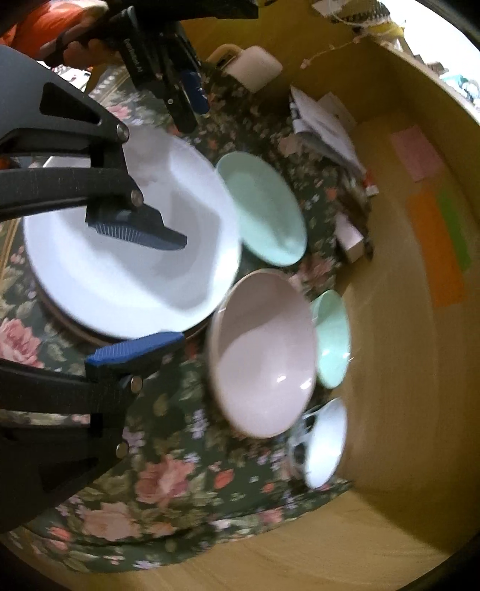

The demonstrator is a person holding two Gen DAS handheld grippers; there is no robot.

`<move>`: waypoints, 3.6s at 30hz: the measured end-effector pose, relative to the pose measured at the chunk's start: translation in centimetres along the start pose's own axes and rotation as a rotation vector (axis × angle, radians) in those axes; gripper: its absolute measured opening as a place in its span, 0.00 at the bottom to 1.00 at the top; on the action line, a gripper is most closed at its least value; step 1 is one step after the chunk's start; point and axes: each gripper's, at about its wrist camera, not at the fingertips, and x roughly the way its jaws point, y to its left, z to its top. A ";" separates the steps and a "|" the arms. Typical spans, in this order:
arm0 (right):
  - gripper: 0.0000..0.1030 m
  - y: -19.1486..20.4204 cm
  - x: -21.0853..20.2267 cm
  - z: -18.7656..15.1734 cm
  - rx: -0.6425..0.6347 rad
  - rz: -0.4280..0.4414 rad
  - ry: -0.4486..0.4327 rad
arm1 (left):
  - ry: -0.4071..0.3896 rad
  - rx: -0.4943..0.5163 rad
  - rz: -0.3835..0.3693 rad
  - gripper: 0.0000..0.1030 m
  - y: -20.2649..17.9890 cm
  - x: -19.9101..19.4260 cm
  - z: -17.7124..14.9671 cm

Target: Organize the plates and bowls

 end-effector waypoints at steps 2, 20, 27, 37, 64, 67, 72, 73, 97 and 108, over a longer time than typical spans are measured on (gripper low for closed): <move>0.51 0.5 0.1 1.0 -0.017 0.007 -0.017 | -0.019 -0.010 0.026 0.65 0.8 -0.4 0.7; 0.56 4.4 8.6 8.2 -0.147 0.080 0.066 | 0.002 -0.082 0.146 0.76 7.0 2.9 4.8; 0.56 4.9 13.5 10.0 -0.180 0.081 0.165 | 0.051 -0.107 0.127 0.76 8.5 5.8 5.3; 0.56 4.5 19.3 12.0 -0.187 0.058 0.332 | 0.094 -0.123 0.085 0.76 9.5 8.3 5.7; 0.34 11.9 18.9 6.2 -0.270 0.219 0.392 | 0.134 -0.176 0.138 0.52 14.2 8.0 3.1; 0.33 11.4 20.2 6.9 -0.253 0.217 0.389 | 0.130 -0.176 0.145 0.51 14.4 8.3 3.3; 0.34 11.3 20.6 7.2 -0.264 0.227 0.365 | 0.122 -0.178 0.126 0.50 14.5 8.8 3.5; 0.34 11.4 20.5 7.1 -0.279 0.218 0.357 | 0.120 -0.173 0.119 0.48 14.5 8.8 3.5; 0.32 10.1 13.0 7.0 -0.220 0.219 0.198 | 0.011 -0.110 0.084 0.47 10.5 3.4 3.6; 0.32 9.0 8.4 6.3 -0.199 0.200 0.122 | -0.040 -0.076 0.058 0.47 8.2 0.2 3.2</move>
